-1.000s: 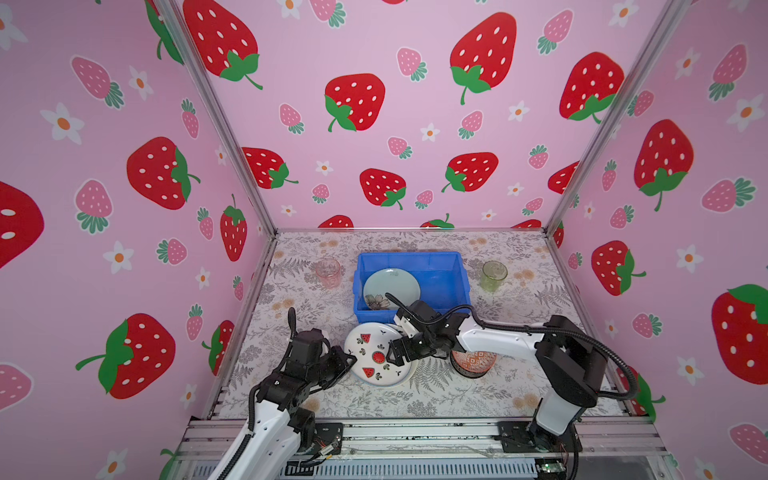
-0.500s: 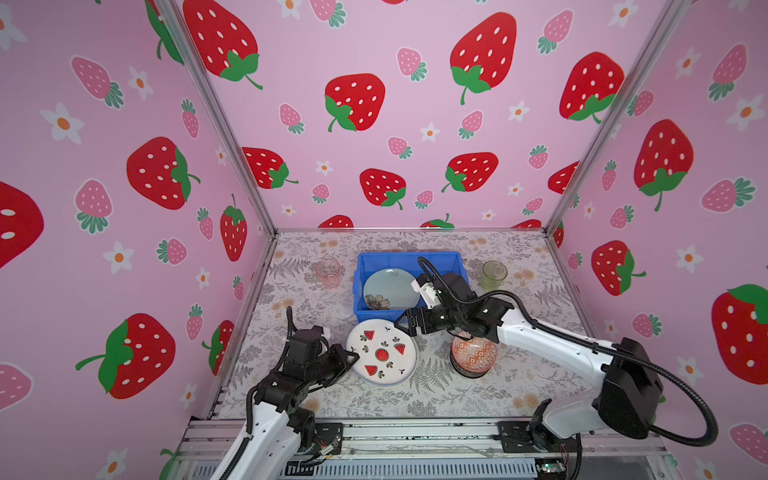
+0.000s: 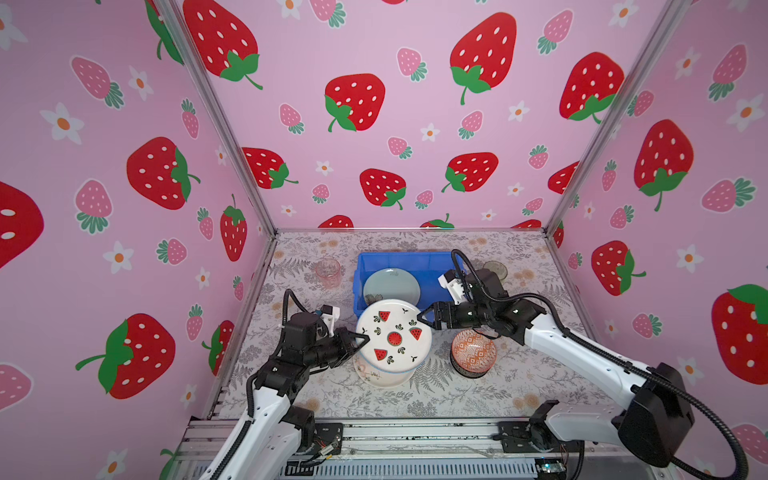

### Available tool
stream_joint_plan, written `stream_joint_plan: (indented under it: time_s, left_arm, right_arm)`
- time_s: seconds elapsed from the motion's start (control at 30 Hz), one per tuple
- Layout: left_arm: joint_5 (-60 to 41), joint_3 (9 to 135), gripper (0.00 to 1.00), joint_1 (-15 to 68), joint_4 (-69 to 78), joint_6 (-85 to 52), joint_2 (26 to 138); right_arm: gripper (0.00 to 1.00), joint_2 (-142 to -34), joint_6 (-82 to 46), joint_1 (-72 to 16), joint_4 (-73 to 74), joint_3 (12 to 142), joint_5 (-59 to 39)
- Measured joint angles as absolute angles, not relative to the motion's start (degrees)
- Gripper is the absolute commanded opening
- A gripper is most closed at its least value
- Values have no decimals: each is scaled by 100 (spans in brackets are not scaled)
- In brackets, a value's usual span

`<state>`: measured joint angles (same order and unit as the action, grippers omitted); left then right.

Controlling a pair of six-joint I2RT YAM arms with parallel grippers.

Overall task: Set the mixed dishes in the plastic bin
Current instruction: 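Lift the watermelon plate upright with the right gripper while the left gripper approaches, then hold the upright watermelon plate between both grippers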

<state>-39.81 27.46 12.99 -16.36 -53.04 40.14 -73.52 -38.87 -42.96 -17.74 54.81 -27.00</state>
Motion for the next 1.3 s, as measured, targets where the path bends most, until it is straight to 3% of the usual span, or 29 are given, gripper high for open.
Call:
stream_joint_plan:
  time_s: [0.3, 0.9, 1.3]
  left_arm:
    - [-4525, 3192, 0, 1302, -895, -4987, 4757]
    - [-5015, 3874, 0, 1302, -799, -4180, 5450]
    - [-5057, 4058, 0, 1308, -840, -4128, 5996]
  right_arm:
    - [87, -7352, -3922, -4160, -1557, 5360, -3087]
    - [48, -7157, -4429, -3822, -534, 5052, -3708]
    - [40, -7000, -4550, -3579, -432, 4847, -3848]
